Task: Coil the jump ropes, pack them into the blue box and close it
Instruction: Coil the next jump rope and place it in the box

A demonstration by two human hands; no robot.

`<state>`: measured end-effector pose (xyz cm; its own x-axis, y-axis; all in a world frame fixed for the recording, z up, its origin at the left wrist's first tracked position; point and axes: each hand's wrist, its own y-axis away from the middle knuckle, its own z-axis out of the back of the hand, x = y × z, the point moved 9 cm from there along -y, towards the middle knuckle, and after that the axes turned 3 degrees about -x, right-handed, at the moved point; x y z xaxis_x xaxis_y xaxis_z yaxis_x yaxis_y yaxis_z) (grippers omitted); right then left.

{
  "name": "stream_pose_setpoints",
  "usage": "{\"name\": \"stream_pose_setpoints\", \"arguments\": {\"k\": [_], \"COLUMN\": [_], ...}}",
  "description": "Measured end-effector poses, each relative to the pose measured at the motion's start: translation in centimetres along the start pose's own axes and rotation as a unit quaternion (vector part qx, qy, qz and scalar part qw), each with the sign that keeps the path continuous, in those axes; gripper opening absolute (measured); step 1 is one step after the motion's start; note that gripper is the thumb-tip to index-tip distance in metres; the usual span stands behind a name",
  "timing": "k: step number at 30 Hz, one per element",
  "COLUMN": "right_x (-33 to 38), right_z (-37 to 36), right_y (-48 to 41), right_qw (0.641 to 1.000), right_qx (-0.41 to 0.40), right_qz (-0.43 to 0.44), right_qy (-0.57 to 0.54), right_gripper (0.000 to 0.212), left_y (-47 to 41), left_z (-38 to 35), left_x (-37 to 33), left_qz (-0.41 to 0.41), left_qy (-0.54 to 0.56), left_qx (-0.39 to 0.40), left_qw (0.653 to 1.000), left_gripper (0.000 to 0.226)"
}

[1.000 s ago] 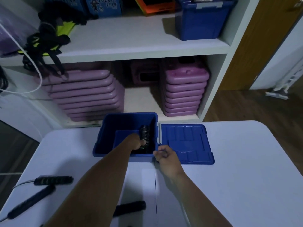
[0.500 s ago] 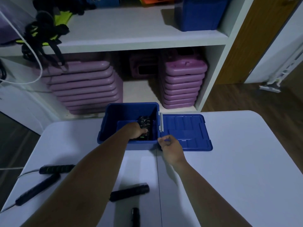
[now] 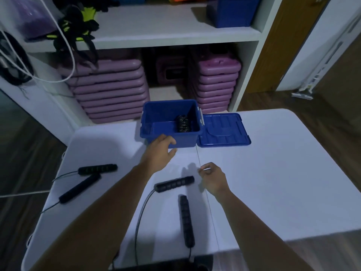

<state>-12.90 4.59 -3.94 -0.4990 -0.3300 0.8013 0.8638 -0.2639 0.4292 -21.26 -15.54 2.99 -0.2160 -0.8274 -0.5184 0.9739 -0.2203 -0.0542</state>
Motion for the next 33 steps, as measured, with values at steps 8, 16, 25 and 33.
{"name": "stream_pose_setpoints", "arguments": {"k": [8,16,25,33], "right_x": [-8.1,-10.1,-10.2,-1.4], "right_z": [-3.9,-6.7,-4.8,-0.7], "right_y": [7.5,10.1,10.2,10.3], "right_qw": [0.993,0.985,0.982,0.937], "right_qx": [0.023,0.041,0.051,0.039], "right_qz": [-0.041,-0.016,-0.123,-0.065], "right_qy": [0.112,0.169,-0.135,-0.342], "right_gripper": [0.025,0.041,0.014,0.010], "left_y": [8.4,12.1,14.8,15.6], "left_z": [-8.1,-10.3,-8.7,-2.1], "left_x": [4.2,5.3,3.2,-4.5], "left_qz": [0.078,0.085,0.206,0.193], "left_qy": [-0.002,-0.056,0.159,0.351], "left_qx": [0.180,0.157,0.128,0.105], "left_qw": [0.981,0.982,0.957,0.910], "left_gripper": [0.040,0.022,0.009,0.017]}}
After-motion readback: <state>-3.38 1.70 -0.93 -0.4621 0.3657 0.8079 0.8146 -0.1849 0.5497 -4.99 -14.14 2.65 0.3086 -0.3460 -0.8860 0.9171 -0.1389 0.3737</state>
